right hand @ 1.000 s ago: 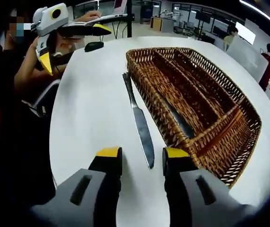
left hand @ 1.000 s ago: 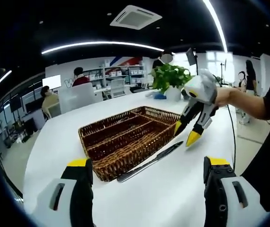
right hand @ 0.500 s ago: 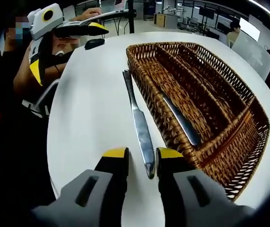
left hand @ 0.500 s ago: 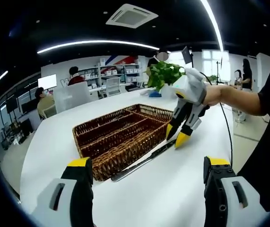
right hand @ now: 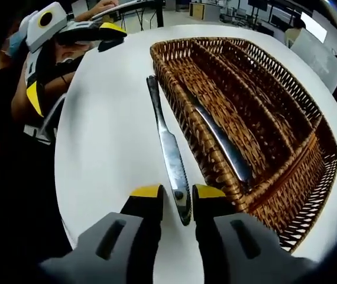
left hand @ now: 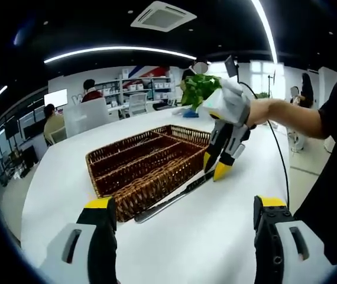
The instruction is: Arrange the knives, forks, and spoons in their matching storage slots by inserting each utensil handle-first until every utensil is classified and aligned in the correct compartment
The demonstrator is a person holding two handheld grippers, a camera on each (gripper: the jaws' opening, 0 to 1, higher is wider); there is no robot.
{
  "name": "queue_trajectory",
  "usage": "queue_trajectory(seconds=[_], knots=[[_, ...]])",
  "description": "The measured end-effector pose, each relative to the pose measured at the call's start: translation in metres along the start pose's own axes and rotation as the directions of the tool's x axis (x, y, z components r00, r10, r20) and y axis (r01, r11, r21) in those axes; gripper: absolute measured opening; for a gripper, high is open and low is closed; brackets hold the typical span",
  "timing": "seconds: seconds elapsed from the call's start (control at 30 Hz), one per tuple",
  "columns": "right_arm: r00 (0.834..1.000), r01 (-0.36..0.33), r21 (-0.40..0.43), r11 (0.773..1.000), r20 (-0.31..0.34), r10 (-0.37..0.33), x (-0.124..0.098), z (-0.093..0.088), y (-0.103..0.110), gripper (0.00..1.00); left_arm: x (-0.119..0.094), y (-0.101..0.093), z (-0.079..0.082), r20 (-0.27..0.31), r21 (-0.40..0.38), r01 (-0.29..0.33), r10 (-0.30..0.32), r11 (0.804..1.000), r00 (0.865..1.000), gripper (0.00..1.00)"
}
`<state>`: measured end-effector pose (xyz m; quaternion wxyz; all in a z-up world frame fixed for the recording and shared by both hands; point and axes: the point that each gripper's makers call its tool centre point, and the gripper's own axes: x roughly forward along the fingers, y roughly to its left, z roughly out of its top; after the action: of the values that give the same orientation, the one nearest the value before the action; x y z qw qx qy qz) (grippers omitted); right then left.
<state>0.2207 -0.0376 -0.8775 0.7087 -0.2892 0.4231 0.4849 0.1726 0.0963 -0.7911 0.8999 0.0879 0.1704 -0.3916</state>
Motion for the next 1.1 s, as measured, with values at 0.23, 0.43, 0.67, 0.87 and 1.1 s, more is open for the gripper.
queue_trajectory(seconds=[0.23, 0.43, 0.67, 0.87, 1.1], knots=[[1.0, -0.004, -0.02, 1.0, -0.008, 0.003, 0.001, -0.001, 0.001, 0.11, 0.003, -0.001, -0.003, -0.013, 0.01, 0.016, -0.015, 1.0, 1.0, 0.98], [0.998, -0.047, -0.045, 0.998, 0.034, 0.048, 0.0, -0.002, 0.013, 0.09, 0.008, -0.01, -0.009, -0.049, 0.038, 0.062, -0.061, 0.997, 0.997, 0.97], [0.998, -0.054, -0.076, 0.996, 0.023, 0.056, -0.004, -0.008, 0.025, 0.08, 0.018, -0.023, -0.012, -0.096, 0.091, 0.135, -0.126, 0.987, 0.987, 0.95], [0.997, -0.074, -0.102, 0.992, 0.019, 0.076, -0.011, -0.019, 0.039, 0.08, 0.026, -0.03, -0.012, -0.141, 0.132, 0.179, -0.16, 0.975, 0.977, 0.93], [0.995, -0.091, -0.116, 0.989, 0.032, 0.095, -0.019, -0.028, 0.053, 0.08, 0.034, -0.04, -0.015, -0.217, 0.189, 0.256, -0.214, 0.948, 0.953, 0.9]])
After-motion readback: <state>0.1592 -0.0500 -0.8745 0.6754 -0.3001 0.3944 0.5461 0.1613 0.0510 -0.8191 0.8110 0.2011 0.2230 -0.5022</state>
